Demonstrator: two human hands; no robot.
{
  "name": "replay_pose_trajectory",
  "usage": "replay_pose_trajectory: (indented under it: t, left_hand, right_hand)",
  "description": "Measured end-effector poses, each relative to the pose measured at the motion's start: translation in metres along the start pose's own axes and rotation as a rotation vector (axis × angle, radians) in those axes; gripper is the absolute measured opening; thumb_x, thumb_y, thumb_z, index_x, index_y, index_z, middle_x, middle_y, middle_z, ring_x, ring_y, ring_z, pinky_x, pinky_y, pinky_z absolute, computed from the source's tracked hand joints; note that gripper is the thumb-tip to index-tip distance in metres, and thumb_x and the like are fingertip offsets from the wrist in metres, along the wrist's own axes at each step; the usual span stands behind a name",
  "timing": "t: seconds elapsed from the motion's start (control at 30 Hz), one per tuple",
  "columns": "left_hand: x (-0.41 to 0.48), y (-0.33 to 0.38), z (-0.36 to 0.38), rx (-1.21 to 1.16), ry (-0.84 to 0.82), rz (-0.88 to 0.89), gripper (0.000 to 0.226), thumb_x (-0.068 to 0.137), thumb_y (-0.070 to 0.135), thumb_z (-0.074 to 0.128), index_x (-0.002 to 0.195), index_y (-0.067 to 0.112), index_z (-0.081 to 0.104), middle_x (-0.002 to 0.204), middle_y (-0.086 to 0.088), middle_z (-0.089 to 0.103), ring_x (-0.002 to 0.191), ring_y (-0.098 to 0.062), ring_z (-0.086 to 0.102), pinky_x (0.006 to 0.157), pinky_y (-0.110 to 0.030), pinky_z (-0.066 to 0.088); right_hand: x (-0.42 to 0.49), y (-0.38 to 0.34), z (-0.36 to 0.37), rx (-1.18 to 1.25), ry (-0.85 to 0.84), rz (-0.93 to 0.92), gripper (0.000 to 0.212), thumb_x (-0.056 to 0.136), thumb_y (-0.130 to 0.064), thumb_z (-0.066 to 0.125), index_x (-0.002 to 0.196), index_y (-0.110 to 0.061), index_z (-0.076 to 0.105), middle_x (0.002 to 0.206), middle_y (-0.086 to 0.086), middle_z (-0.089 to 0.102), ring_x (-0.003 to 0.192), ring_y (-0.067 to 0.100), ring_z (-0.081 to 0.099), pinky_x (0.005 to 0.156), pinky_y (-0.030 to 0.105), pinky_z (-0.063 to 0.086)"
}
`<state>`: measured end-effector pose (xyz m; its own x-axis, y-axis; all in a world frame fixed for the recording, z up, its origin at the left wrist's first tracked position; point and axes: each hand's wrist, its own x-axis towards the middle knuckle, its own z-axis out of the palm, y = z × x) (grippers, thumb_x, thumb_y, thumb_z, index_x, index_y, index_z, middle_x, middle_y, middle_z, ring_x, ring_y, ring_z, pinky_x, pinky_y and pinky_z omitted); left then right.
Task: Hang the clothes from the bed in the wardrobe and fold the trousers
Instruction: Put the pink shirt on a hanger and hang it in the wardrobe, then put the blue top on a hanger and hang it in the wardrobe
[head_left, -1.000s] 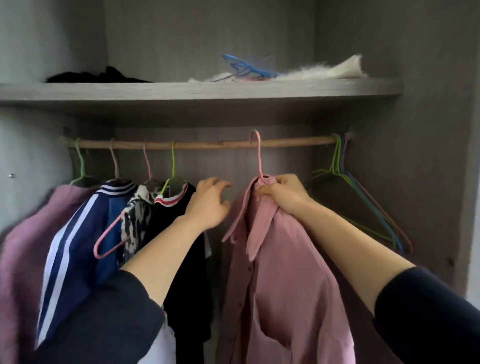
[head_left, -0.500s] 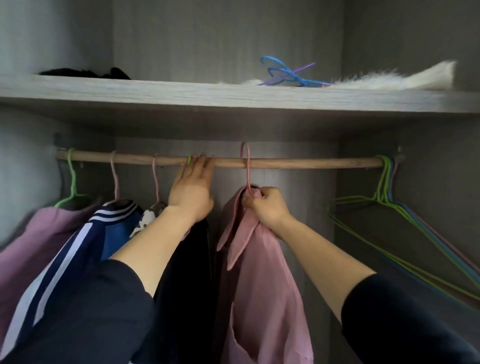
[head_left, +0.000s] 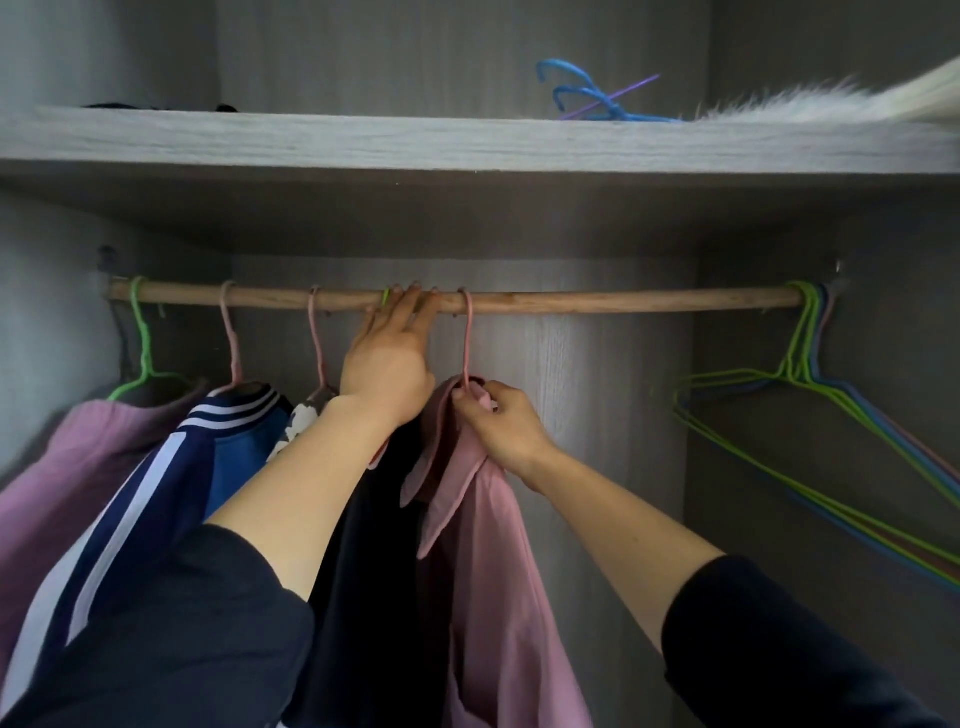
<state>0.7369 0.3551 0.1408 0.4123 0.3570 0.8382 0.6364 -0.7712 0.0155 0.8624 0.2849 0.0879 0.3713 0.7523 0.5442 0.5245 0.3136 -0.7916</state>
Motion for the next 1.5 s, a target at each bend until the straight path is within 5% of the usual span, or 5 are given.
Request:
replay_pose_trajectory:
  t: [0.2, 0.47, 0.97, 1.2, 1.5]
  left_hand:
    - [0.007, 0.011, -0.004, -0.002, -0.024, -0.091, 0.069, 0.087, 0.006, 0.046, 0.151, 0.016, 0.022, 0.159, -0.007, 0.017, 0.148, -0.024, 0.010, 0.120, -0.038, 0.003]
    - [0.012, 0.097, 0.026, -0.007, 0.049, 0.146, 0.064, 0.092, 0.022, 0.045, 0.150, 0.009, 0.022, 0.158, -0.012, 0.018, 0.146, -0.026, 0.014, 0.120, -0.042, 0.003]
    - [0.039, 0.141, 0.073, 0.005, 0.056, 0.118, 0.085, 0.084, 0.024, 0.054, 0.152, 0.011, 0.004, 0.154, -0.017, 0.014, 0.145, -0.032, 0.003, 0.119, -0.042, -0.007]
    - [0.041, 0.142, 0.082, 0.013, 0.097, 0.113, 0.091, 0.080, 0.025, 0.058, 0.152, 0.010, 0.006, 0.153, -0.020, 0.015, 0.144, -0.035, 0.003, 0.117, -0.043, -0.008]
    - [0.043, 0.143, 0.082, 0.013, 0.065, 0.100, 0.096, 0.079, 0.035, 0.061, 0.152, 0.012, 0.004, 0.153, -0.018, 0.012, 0.144, -0.034, 0.000, 0.118, -0.044, -0.004]
  right_hand:
    - [0.000, -0.003, -0.027, -0.130, -0.033, 0.119, 0.048, 0.102, -0.043, 0.028, 0.087, -0.013, 0.062, 0.074, 0.007, 0.063, 0.059, 0.017, 0.059, 0.047, 0.017, 0.044]
    - [-0.018, 0.023, -0.112, -0.752, 0.149, 0.026, 0.016, 0.090, -0.027, 0.050, 0.093, -0.013, 0.058, 0.095, 0.014, 0.067, 0.089, 0.035, 0.061, 0.065, 0.033, 0.045]
    - [-0.044, 0.029, -0.268, -1.793, 0.348, 0.015, 0.036, 0.091, -0.011, 0.043, 0.126, -0.010, 0.047, 0.130, 0.010, 0.048, 0.121, 0.028, 0.043, 0.090, 0.038, 0.040]
    - [-0.034, 0.023, -0.262, -1.807, 0.304, 0.075, 0.029, 0.091, -0.007, 0.047, 0.119, -0.008, 0.054, 0.120, 0.010, 0.062, 0.112, 0.027, 0.058, 0.083, 0.035, 0.048]
    - [-0.020, 0.007, -0.241, -1.203, 0.459, 0.073, 0.019, 0.087, -0.018, 0.052, 0.101, -0.006, 0.059, 0.109, 0.022, 0.065, 0.103, 0.042, 0.060, 0.076, 0.039, 0.047]
